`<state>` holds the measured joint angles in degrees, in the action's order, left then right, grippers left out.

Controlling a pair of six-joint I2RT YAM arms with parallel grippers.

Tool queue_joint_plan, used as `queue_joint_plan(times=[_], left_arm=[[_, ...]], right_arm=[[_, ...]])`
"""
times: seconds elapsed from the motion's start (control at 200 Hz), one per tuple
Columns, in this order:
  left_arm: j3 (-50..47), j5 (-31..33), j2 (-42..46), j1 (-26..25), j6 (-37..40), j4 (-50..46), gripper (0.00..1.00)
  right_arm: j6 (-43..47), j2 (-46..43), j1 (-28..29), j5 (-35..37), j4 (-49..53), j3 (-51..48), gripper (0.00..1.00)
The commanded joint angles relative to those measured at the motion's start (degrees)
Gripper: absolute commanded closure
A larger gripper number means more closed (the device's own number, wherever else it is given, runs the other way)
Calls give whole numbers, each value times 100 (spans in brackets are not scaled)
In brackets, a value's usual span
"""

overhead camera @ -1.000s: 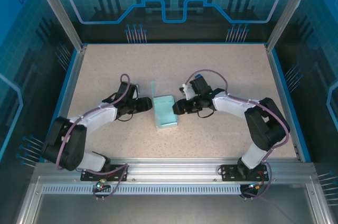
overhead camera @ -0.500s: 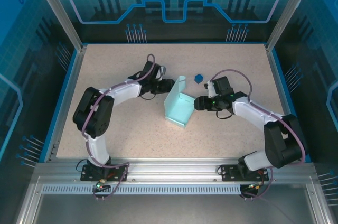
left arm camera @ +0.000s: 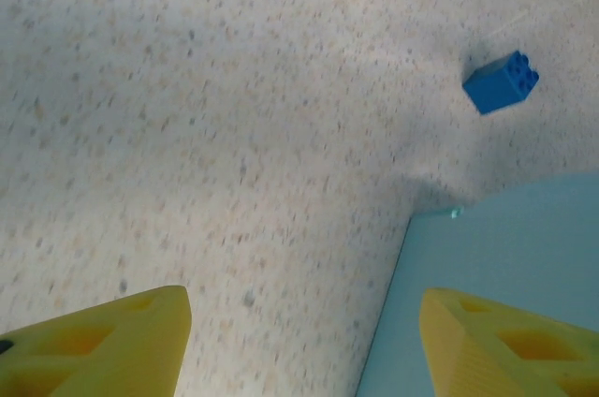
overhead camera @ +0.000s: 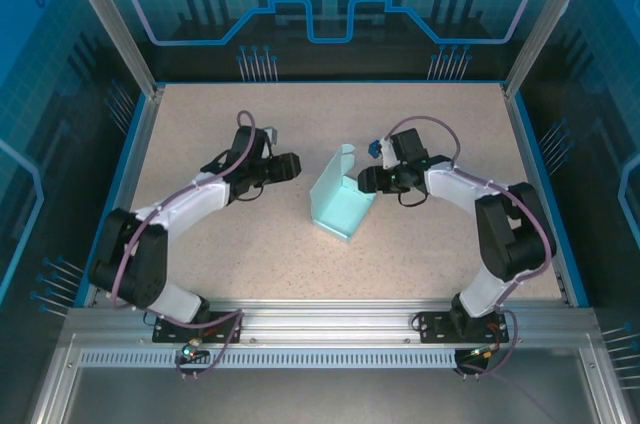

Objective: Fold the paper box

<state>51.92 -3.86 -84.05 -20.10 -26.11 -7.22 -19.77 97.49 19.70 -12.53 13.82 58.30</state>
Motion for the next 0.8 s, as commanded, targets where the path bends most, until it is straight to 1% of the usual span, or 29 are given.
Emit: queue_joint_plan(times=[0.0,0.06,0.135,0.265,0.415,0.535,0.645,0.795], left_arm=[[-483,44,376,-43,-143,-134,33],[-801,17,616,-127,-167,-235,33],[-1119,71,850,-288,-191,-446,33],[-1504,-47,1038,-579,-275,-737,33],[-1997,-208,1145,-902,-576,-583,34],[-2089,-415,876,-1123,-731,-163,34],[-2090,-534,526,-1144,-863,289,34],[-1879,-387,183,-1132,-814,492,34]], right_arm=[[183,309,9,-461,-54,199,36],[162,353,22,-602,-68,175,36],[169,276,33,-598,-103,52,36],[229,144,30,-662,-88,-64,36],[152,106,42,-825,-170,-236,37],[67,-74,58,-997,-313,-415,38],[0,-223,126,-1083,-306,-490,38],[-138,-424,213,-1003,-369,-655,38]])
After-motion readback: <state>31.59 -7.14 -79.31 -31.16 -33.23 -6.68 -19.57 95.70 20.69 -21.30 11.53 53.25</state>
